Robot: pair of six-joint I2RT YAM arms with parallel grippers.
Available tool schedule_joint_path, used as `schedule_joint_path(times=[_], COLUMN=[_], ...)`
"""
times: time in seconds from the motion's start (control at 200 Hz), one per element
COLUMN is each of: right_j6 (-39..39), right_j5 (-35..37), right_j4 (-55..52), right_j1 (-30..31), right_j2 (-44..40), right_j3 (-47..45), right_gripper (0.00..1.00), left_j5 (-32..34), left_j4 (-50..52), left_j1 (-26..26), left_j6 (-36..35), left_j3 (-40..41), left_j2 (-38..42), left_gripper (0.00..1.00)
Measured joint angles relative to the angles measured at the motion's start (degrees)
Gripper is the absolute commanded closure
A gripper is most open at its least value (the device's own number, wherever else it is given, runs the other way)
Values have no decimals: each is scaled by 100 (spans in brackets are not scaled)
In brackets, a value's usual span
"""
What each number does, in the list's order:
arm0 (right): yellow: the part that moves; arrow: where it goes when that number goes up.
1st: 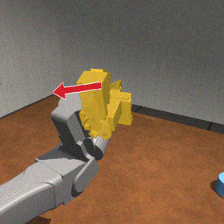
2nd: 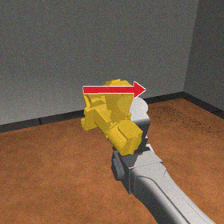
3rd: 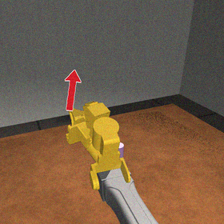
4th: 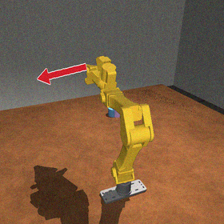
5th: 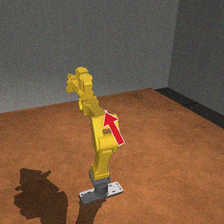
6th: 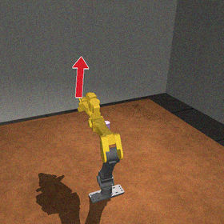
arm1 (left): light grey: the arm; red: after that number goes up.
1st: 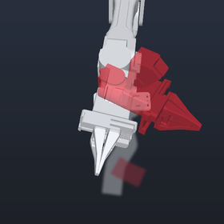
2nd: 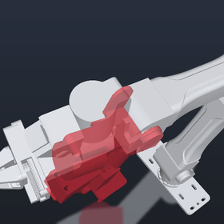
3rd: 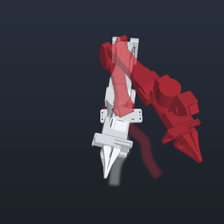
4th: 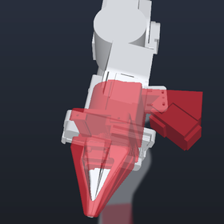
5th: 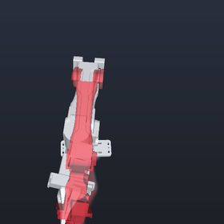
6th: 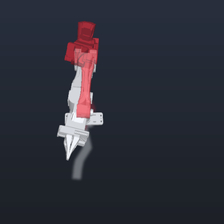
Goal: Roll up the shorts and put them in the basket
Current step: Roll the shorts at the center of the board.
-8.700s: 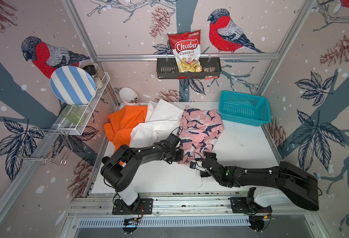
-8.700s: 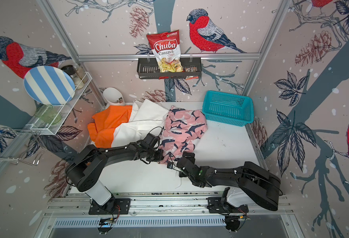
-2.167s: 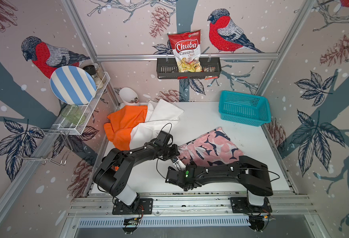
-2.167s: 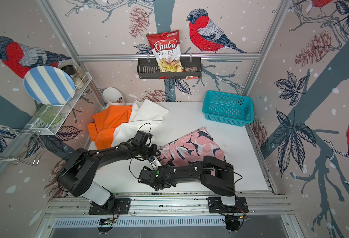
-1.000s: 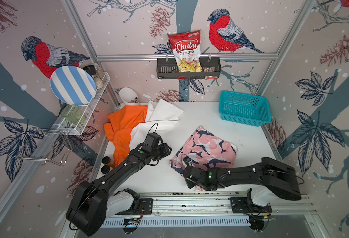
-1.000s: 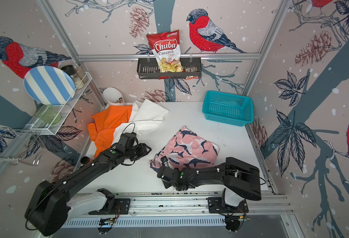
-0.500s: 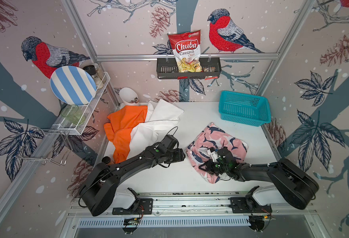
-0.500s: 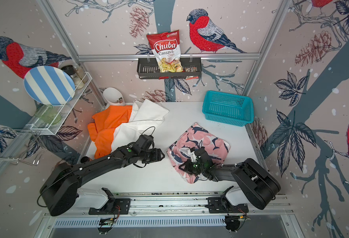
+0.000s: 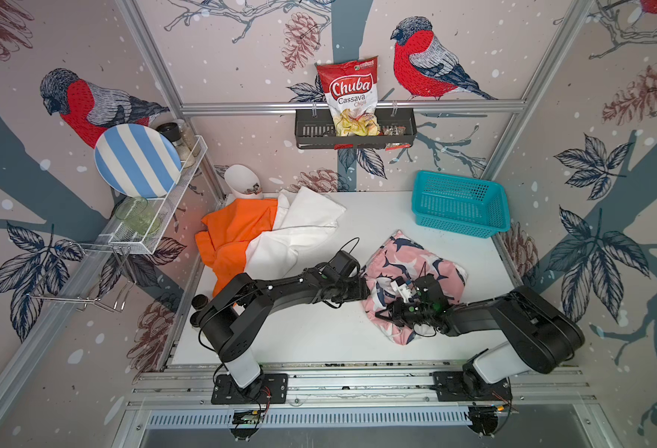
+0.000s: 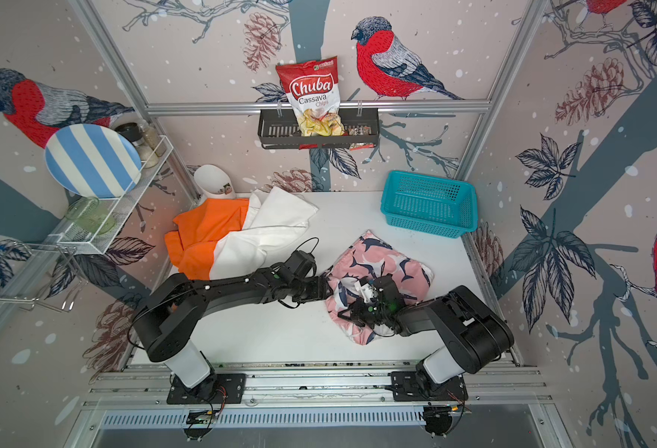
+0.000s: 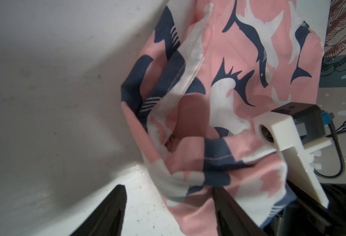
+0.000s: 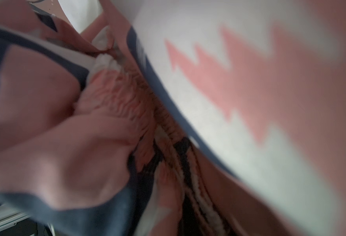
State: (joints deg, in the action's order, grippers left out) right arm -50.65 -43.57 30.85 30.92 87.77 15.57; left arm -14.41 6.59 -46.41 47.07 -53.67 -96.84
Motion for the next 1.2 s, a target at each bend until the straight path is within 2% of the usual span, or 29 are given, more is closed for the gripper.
schedule_joint_path(times=[0.225, 0.455, 0.665, 0.76, 0.815, 0.9, 0.99, 1.086, 1.201], right_j6=[203, 400, 688, 855, 964, 1161, 1327, 1471, 1611], right_j5=[-138, -201, -15, 120, 269, 601, 1099, 2085, 3733], right_j4=[-275, -520, -938, -1224, -1480, -1893, -2345, -3056, -4282], right_j1=[-208, -236, -238, -225, -184, -55, 210, 708, 1464], right_j2=[52, 111, -15, -98, -162, -282, -391, -549, -680], right_j3=[146, 293, 431, 535, 638, 833, 1128, 1617, 2339], right_gripper=[100, 100, 97, 89, 85, 76, 57, 31, 22], left_j5=[247, 511, 1056, 1193, 1272, 1329, 1255, 1165, 1119], left_j4=[323, 525, 704, 697, 697, 629, 393, 173, 57], left_j1=[-326, -358, -363, -321, -264, -170, -68, 17, 140], left_j6=[-37, -42, -245, -306, -317, -356, -378, -389, -404], left_j3=[-120, -234, -833, -861, -874, -870, -817, -715, -474], left_j2=[260, -256, -636, -702, -785, -916, -1008, -986, -800], left_gripper=[30, 28, 31, 37, 44, 68, 88, 96, 100])
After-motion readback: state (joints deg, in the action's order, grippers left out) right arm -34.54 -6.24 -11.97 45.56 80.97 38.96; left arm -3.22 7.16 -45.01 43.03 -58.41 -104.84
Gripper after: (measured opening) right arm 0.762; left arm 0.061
